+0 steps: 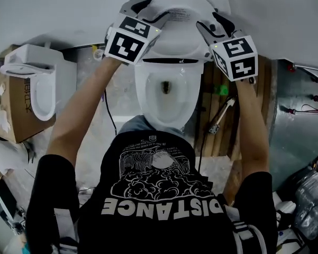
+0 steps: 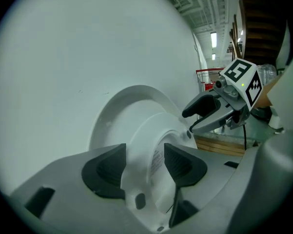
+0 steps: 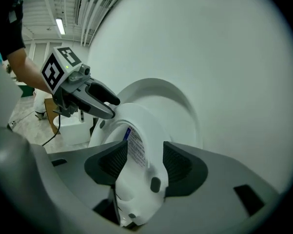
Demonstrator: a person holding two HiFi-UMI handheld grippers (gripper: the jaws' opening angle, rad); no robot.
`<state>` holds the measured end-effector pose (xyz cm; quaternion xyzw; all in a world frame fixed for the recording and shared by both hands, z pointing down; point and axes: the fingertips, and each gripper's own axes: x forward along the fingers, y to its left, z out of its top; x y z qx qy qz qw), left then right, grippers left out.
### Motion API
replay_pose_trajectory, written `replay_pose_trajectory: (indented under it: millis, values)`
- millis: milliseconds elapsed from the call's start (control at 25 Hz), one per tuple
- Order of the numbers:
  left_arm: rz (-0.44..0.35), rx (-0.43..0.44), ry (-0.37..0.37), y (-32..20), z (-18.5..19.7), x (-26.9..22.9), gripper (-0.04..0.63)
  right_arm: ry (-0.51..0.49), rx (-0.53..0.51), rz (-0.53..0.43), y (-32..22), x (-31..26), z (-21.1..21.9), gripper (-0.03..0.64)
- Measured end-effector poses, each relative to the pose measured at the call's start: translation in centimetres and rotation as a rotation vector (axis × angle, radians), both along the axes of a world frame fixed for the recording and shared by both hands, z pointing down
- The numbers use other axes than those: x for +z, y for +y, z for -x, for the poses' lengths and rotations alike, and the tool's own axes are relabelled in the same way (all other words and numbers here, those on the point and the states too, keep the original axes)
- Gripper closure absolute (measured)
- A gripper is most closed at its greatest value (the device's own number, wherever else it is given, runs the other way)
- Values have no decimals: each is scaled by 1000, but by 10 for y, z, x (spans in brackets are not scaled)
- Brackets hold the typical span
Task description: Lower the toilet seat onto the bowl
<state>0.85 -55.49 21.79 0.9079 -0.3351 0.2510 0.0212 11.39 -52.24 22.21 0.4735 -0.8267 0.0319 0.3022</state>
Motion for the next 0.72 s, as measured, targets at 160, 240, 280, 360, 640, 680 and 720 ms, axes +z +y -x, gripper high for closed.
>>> replay_pose_trajectory:
  millis: [160, 240, 280, 360, 640, 680, 720]
  values:
    - [-6, 35, -46, -14, -7, 6, 343, 95, -17, -4, -24, 5, 1, 374]
    - [-5, 46, -72, -18, -10, 9, 314, 134, -19, -1, -32, 9, -1, 367]
    - [0, 51, -86, -19, -11, 11, 306, 147, -22, 3, -35, 11, -2, 364]
    - [16, 62, -103, -22, -13, 16, 301, 159, -34, 15, -40, 16, -2, 364]
    - [73, 96, -106, -21, -14, 20, 301, 84, -119, 80, -40, 16, -1, 364]
    - [76, 96, -106, -20, -14, 19, 302, 73, -128, 85, -39, 15, -2, 364]
    - [76, 98, -109, -18, -14, 18, 302, 72, -138, 88, -36, 14, -2, 364]
